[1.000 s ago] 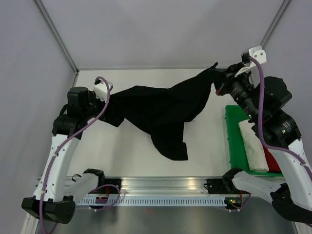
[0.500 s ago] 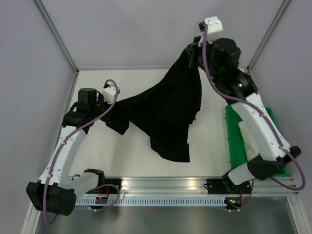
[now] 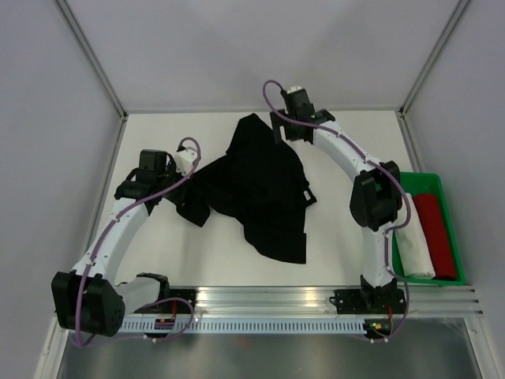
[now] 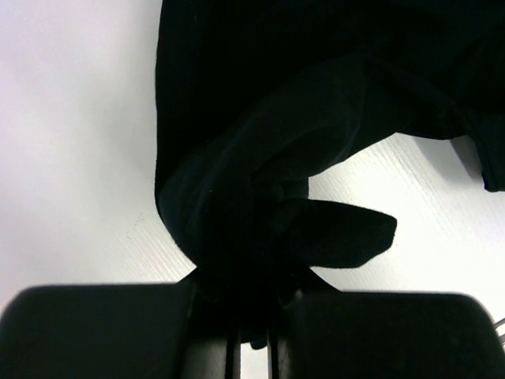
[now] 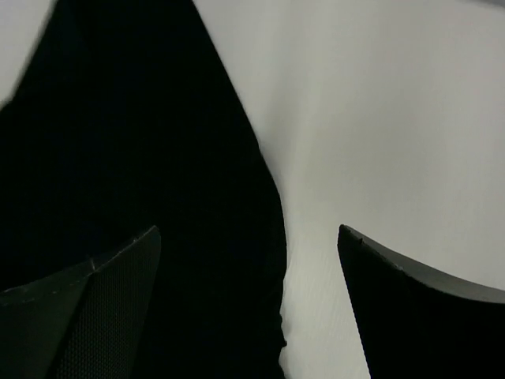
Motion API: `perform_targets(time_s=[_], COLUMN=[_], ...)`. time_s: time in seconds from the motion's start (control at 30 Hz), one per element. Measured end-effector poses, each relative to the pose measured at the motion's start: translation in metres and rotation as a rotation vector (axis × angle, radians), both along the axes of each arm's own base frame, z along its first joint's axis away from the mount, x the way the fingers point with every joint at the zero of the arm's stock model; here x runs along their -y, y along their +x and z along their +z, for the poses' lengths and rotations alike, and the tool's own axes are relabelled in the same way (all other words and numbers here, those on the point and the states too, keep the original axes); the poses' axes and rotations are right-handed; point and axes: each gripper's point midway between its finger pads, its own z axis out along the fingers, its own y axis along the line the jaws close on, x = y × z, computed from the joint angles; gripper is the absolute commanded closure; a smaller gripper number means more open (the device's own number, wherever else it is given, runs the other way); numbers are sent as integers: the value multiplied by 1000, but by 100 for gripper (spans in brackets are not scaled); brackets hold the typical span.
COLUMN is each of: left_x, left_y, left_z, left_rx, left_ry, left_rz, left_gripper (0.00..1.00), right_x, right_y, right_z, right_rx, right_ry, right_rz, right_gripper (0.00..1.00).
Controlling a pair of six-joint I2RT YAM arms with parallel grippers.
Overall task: Roll the t-shirts
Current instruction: Flatten the tshirt
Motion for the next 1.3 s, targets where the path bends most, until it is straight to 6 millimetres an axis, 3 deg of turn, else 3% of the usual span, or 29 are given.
perform_targets(time_s=[0.03, 0.1, 0.27, 0.33, 0.4, 0.57, 0.63, 0.7, 0.8, 0.9, 0.93, 0.97, 1.0, 1.17, 1.3], left_x=[0, 0, -1, -1, -2, -7, -8, -9, -10, -12, -12, -13, -14, -28, -69], left_y=[0, 0, 0, 1, 1, -4, -5, -6, -6, -9, -10, -11, -12, -9, 2], left_z=[-2, -4, -6, -6, -8, -20, -23, -24, -25, -27, -28, -28, -28, -29, -31], left_rx=[-3, -6, -4, 2, 5, -12, -17, -16, -13, -10, -10, -9, -6, 24, 66], left_ry=[2, 3, 9, 15, 20, 51, 59, 62, 66, 72, 75, 77, 81, 146, 245], left_rz=[-1, -2, -7, -10, -15, -20, -18, -18, -15, -10, -8, -8, -7, 23, 118], left_gripper=[98, 98, 98, 98, 98, 98, 98, 98, 98, 98, 98, 98, 98, 97, 97], right_x=[7, 19, 39, 44, 47, 57, 49, 37, 23, 13, 8, 3, -3, -6, 3], right_y=[-15, -50, -123, -144, -164, -244, -274, -294, -303, -303, -305, -308, -312, -320, -313], right_z=[-20, -38, -22, -24, -42, -136, -158, -166, -170, -169, -170, -171, -172, -165, -129], right_rx=[-51, -113, -70, -51, -78, -302, -372, -407, -412, -393, -394, -397, -407, -413, -332], right_ry=[-17, -26, 65, 102, 112, 50, 30, 33, 73, 113, 125, 138, 154, 174, 207], right_rz=[-7, -14, -34, -42, -47, -51, -16, 25, 47, 53, 65, 78, 89, 91, 75], right_gripper=[2, 2, 6, 10, 13, 15, 16, 19, 25, 60, 82, 94, 100, 100, 100])
